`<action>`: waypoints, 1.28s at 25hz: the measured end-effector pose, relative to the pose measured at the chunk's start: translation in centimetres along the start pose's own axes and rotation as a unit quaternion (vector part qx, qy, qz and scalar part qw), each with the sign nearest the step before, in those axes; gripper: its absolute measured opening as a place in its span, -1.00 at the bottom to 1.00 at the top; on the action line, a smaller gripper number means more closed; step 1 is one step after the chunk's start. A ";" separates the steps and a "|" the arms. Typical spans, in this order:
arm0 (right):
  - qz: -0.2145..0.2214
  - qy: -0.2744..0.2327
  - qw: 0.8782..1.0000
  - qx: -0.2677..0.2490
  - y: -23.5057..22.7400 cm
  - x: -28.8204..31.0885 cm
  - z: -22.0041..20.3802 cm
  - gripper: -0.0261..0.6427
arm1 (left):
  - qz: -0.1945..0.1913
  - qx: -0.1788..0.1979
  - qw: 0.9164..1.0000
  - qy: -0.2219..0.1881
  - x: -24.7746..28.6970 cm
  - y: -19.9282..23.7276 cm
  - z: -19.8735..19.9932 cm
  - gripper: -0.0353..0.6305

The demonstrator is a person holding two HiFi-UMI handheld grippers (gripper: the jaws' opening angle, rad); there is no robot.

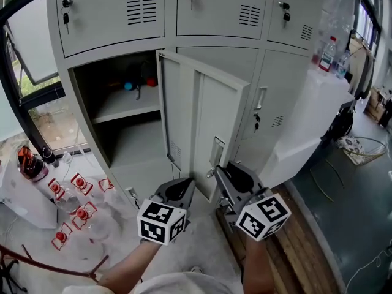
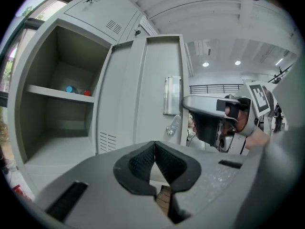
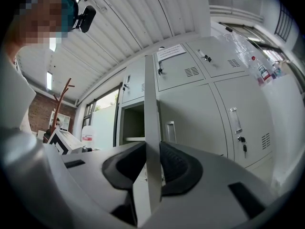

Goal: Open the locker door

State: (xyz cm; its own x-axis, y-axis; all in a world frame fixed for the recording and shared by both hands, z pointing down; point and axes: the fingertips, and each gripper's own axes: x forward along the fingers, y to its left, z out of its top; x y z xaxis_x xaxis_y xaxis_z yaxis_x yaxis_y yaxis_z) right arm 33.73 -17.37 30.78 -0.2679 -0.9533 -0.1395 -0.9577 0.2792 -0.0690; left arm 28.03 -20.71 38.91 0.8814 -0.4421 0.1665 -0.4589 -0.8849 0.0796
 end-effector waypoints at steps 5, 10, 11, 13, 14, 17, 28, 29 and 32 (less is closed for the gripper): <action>0.011 -0.003 1.000 -0.002 -0.9 -0.1 0.1 -0.67 | 0.016 0.001 1.000 -0.006 0.8 -0.1 0.4 -0.87; 0.015 -0.001 1.000 -0.006 -1.5 0.0 0.2 -0.67 | 0.032 -0.003 0.999 -0.007 1.3 0.0 0.3 -0.87; 0.012 0.001 1.000 -0.007 -1.6 0.0 0.2 -0.67 | 0.034 -0.005 0.999 -0.006 1.3 0.0 0.2 -0.87; 0.005 0.003 1.000 -0.012 -1.7 -0.1 0.2 -0.67 | 0.039 -0.008 0.999 -0.006 1.2 0.1 0.0 -0.87; 0.000 0.002 1.000 -0.015 -1.7 -0.1 0.2 -0.67 | 0.040 -0.009 0.999 -0.005 1.2 0.2 -0.1 -0.87; -0.016 -0.004 1.000 -0.015 -1.8 -0.1 0.2 -0.67 | 0.042 -0.010 0.999 -0.004 0.8 0.5 -0.3 -0.87; -0.090 0.005 0.995 -0.039 -1.0 -0.7 0.1 -0.67 | 0.035 -0.017 0.999 0.001 -1.8 2.6 -0.6 -0.87; -0.097 0.008 0.994 -0.041 -0.9 -0.8 0.1 -0.67 | 0.033 -0.018 0.999 0.001 -2.1 2.7 -0.7 -0.87; -0.115 0.015 0.992 -0.046 -0.5 -1.2 -0.2 -0.67 | 0.026 -0.019 0.999 0.002 -2.7 2.9 -0.9 -0.87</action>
State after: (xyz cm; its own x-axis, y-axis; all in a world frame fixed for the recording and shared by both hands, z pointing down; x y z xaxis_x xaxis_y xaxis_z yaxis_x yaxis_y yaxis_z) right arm 34.55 -16.42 31.15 -0.0435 -0.9939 -0.1009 -0.9990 0.0443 -0.0054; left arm 24.23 -21.90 39.60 0.8562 -0.4860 0.1755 -0.5074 -0.8549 0.1081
